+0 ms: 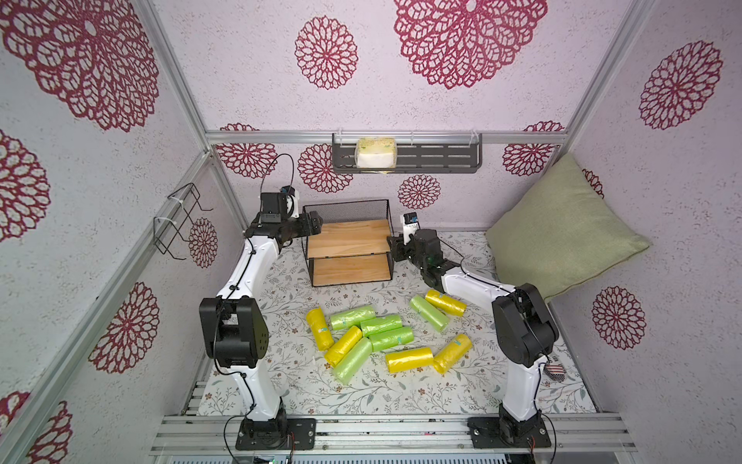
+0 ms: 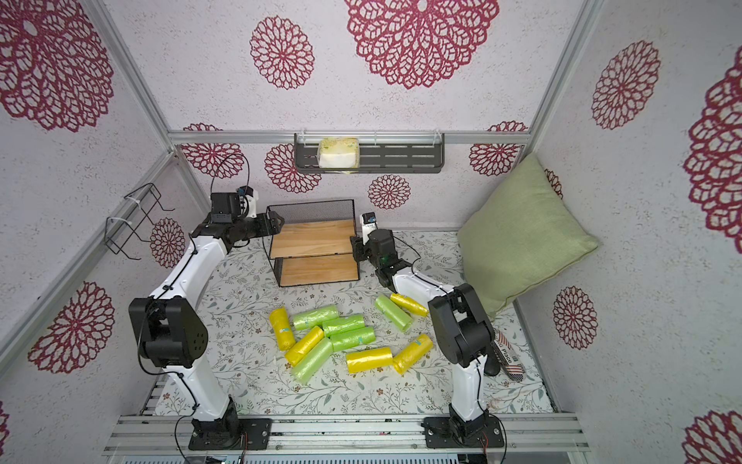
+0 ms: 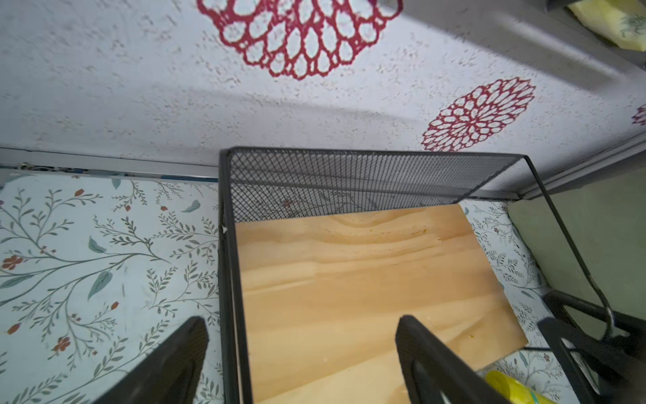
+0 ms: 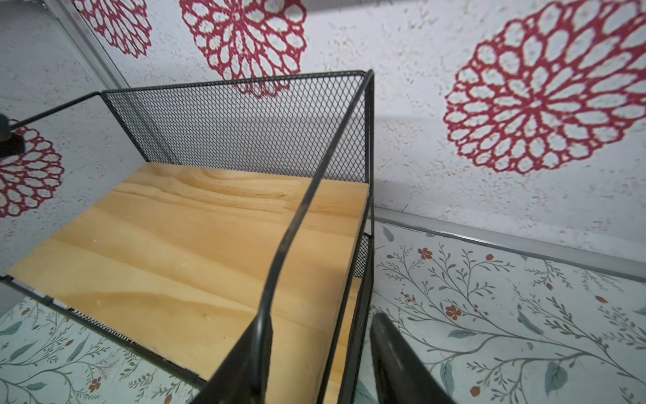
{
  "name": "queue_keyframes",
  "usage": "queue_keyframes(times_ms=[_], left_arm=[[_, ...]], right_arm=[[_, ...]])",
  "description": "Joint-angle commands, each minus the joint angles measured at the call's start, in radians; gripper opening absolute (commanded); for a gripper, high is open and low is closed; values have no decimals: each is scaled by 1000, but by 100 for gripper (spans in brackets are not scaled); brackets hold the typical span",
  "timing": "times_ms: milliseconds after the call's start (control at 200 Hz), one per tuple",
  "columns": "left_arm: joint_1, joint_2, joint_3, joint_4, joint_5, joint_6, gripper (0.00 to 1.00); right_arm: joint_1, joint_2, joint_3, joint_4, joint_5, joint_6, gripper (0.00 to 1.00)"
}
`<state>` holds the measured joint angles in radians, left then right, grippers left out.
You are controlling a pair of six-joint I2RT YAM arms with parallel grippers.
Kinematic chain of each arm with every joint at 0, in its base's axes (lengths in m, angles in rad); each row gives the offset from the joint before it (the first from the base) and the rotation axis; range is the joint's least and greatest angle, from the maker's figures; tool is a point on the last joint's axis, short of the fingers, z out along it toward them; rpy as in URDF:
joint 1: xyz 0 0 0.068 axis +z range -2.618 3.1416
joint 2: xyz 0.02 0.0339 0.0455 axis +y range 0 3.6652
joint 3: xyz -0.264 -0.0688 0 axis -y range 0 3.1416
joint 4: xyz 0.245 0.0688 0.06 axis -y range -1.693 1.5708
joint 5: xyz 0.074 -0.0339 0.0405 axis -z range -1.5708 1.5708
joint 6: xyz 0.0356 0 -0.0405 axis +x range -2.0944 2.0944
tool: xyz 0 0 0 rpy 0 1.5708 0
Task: Sort the rolls of trash bags by color and place them on the shelf
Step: Adjust the shelf at the center of the board.
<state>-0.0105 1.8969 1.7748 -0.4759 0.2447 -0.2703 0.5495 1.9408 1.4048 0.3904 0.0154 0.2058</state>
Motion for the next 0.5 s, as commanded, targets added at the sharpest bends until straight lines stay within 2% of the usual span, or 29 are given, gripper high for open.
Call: queue_keyframes(times_ms=[0, 70, 140, 205, 270, 360, 495], left_arm=[[2, 40, 68, 13, -102, -9, 90], [2, 41, 96, -7, -185, -4, 91], [2, 10, 90, -14, -278, -4, 93], [3, -53, 39, 8, -312, -13, 94], [0, -144, -35, 44, -316, -37, 96], [-20, -272, -152, 97, -292, -81, 96], [-116, -412, -309, 141, -263, -124, 96]], right_arm=[[16, 10, 56, 14, -42, 30, 49], [18, -3, 51, 3, -44, 24, 51], [13, -49, 6, 0, -39, 10, 60], [2, -120, -54, -4, -29, -8, 69], [-5, -205, -128, -18, -12, -44, 76], [-14, -322, -215, -89, 17, -91, 80], [-14, -485, -373, -198, 13, -121, 82]])
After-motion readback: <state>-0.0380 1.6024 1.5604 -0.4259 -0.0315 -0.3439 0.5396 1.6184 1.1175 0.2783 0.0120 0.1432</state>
